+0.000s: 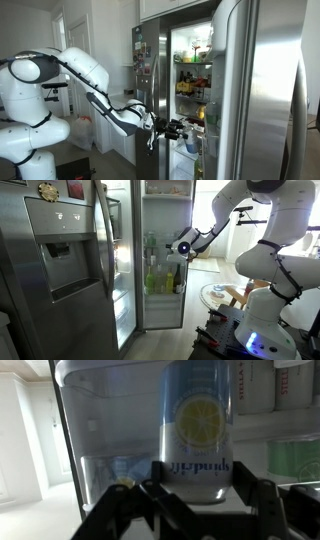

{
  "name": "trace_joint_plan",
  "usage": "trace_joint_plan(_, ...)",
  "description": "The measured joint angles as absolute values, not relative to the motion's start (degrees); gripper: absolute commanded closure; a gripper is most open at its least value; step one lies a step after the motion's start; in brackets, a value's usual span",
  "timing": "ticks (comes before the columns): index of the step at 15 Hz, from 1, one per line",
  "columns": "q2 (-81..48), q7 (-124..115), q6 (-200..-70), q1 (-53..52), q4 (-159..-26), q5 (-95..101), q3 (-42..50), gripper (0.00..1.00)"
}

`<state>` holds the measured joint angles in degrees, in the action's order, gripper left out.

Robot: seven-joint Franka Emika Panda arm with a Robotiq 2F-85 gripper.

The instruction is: Remove the blue can from the second shelf from the bottom and place it on the third shelf

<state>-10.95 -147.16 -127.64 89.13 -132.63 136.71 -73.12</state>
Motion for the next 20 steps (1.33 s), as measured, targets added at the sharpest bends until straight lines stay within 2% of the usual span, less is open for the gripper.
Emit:
trace_joint_plan(6, -2.7, -144.9, -139.4, 93.5, -128.5, 131.4, -75.0, 0.54)
trace_joint_plan(13, 5.3, -142.1, -148.9, 94.5, -124.3, 125.2, -72.4, 0.54)
trace_joint_plan(18, 10.6, -141.9, -152.9, 93.7, -122.8, 121.5, -68.9, 0.54)
trace_joint_plan(20, 11.1, -139.3, -153.0, 86.0, -122.9, 119.9, -61.0, 0.54)
